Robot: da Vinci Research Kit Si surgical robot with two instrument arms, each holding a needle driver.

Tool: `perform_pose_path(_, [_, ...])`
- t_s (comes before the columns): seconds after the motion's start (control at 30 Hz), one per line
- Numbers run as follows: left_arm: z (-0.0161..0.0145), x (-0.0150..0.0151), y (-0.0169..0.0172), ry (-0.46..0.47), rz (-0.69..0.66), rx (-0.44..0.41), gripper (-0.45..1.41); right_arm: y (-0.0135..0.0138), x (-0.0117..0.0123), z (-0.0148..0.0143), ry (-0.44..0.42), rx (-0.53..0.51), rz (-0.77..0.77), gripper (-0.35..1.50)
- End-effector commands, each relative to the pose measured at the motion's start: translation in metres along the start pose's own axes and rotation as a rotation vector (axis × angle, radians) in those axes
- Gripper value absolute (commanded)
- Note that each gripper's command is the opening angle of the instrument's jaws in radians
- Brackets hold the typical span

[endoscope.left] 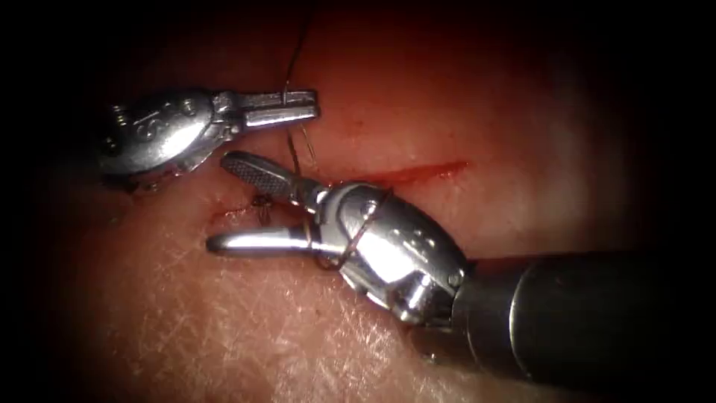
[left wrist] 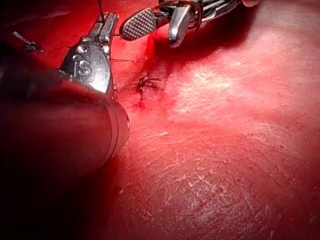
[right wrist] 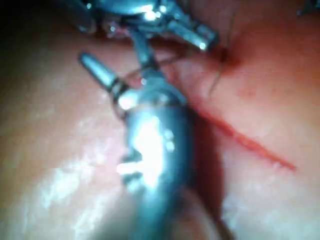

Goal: Wound Closure

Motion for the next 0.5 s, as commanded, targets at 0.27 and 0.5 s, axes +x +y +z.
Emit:
perform_pose_path(0.27, [-0.0021,-0.001,0.0019,0.003,0.008,0.011,-0.45,0.0006,0.0002,-0.0002,0.049,-0.046,0.007,0.51])
perform_pose_path(0.5, [-0.0037,-0.0007,0.0036,0.013,0.009,0.025,-0.45,0.002,0.0007,-0.0017,0.079,-0.14,0.006,0.49])
